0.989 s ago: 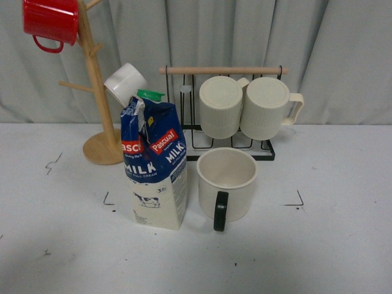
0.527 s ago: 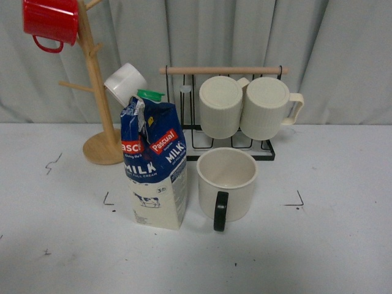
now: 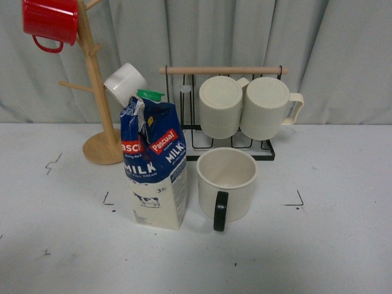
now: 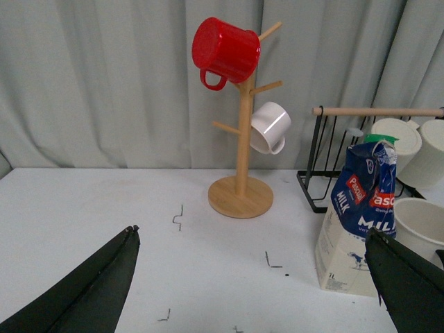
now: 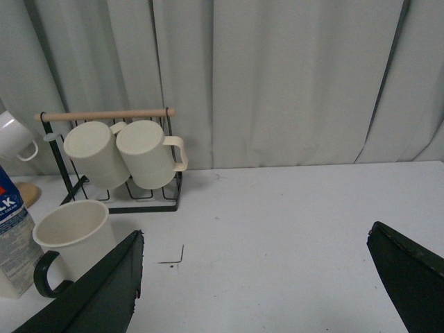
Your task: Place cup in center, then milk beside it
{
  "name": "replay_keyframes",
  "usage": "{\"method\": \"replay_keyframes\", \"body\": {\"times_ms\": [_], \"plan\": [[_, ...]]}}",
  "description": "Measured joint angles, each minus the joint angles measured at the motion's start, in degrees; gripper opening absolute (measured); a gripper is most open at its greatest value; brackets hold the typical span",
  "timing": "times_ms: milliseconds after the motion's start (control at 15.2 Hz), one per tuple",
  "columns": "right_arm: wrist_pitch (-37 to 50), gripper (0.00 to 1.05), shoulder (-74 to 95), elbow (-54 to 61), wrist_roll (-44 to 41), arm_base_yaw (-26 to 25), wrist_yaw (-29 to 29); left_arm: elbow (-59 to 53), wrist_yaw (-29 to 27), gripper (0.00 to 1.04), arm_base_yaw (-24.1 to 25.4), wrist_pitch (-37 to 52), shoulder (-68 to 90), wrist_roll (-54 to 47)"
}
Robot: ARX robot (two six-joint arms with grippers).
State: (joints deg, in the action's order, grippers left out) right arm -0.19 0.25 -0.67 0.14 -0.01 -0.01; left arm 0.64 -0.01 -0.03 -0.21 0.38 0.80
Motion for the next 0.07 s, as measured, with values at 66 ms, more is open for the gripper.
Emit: {"method": "replay_keyframes", "body": {"times_ms": [66], "plan": [[0.00,0.98,0.00,0.00,0.00,0.00,0.00,0.00,0.00,0.98,0.00,0.00,0.00,0.00]]}}
